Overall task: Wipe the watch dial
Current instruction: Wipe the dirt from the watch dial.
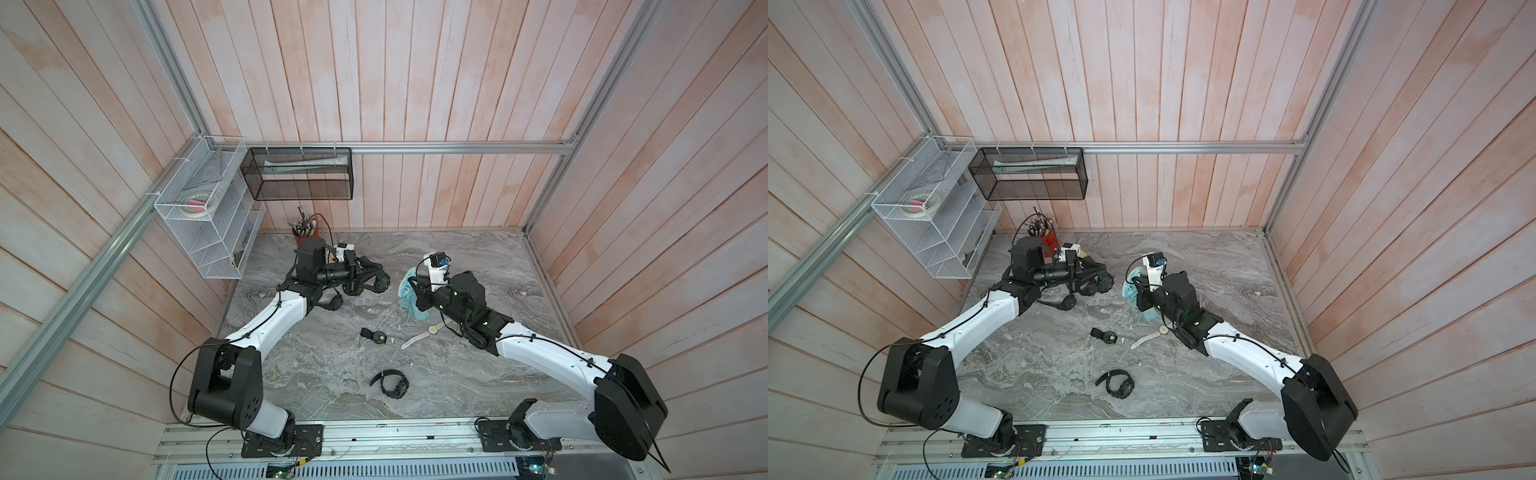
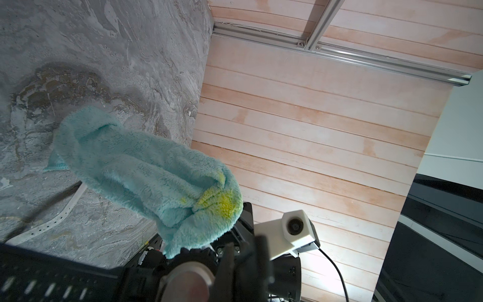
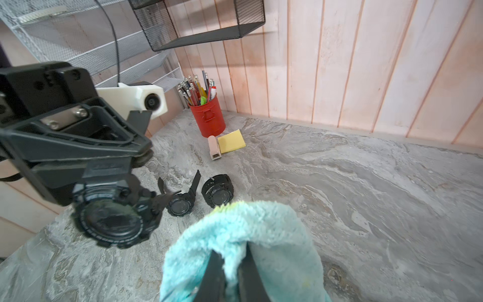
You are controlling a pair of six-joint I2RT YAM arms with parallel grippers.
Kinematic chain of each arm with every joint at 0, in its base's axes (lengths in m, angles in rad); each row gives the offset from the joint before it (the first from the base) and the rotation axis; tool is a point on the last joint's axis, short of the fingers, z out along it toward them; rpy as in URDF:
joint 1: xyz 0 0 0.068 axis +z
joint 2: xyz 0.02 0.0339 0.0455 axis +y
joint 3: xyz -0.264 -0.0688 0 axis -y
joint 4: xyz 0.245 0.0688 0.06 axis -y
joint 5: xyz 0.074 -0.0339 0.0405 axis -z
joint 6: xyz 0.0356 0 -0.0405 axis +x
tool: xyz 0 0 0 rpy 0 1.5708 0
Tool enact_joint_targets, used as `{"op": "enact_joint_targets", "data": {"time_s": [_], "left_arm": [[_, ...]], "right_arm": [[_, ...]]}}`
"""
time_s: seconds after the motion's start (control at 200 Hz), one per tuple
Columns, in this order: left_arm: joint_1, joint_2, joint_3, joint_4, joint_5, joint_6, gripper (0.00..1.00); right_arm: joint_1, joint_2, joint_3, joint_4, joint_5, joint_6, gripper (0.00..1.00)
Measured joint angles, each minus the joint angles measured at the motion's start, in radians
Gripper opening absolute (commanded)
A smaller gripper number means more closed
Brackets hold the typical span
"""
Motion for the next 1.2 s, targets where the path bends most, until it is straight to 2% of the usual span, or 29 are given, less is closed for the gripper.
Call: {"op": "enact_joint_targets", "data": {"time_s": [0.245, 0.49, 0.825, 0.955, 1.05, 1.195], "left_arm": [[0.0, 0.005, 0.0, 0.022, 0.013, -0.015, 0.0], [0.0, 0.006, 0.0, 0.062, 0.021, -0.048, 0.0], [-0.007, 0.019, 0.0, 0.119, 0.007, -0.09, 0.0], [-0.005, 0.033, 0.0, 0.136, -0.017, -0.108, 0.0], [-0.003, 0.039, 0.0, 0.158, -0.044, -0.124, 0.0], [0.0, 0.039, 0.0, 0.188, -0.068, -0.142, 0.0]], "right_arm": [[0.005, -0.029, -0.022, 0.085, -0.14, -0.024, 0.0], [0.014, -0.015, -0.032, 0.236, -0.221, -0.026, 0.0], [0.032, 0.145, -0.021, 0.446, -0.211, -0.028, 0.0], [0.038, 0.189, -0.015, 0.489, -0.183, -0.043, 0.05], [0.046, 0.215, 0.011, 0.486, -0.144, -0.064, 0.16], [0.063, 0.232, 0.038, 0.481, -0.09, -0.098, 0.18]]}}
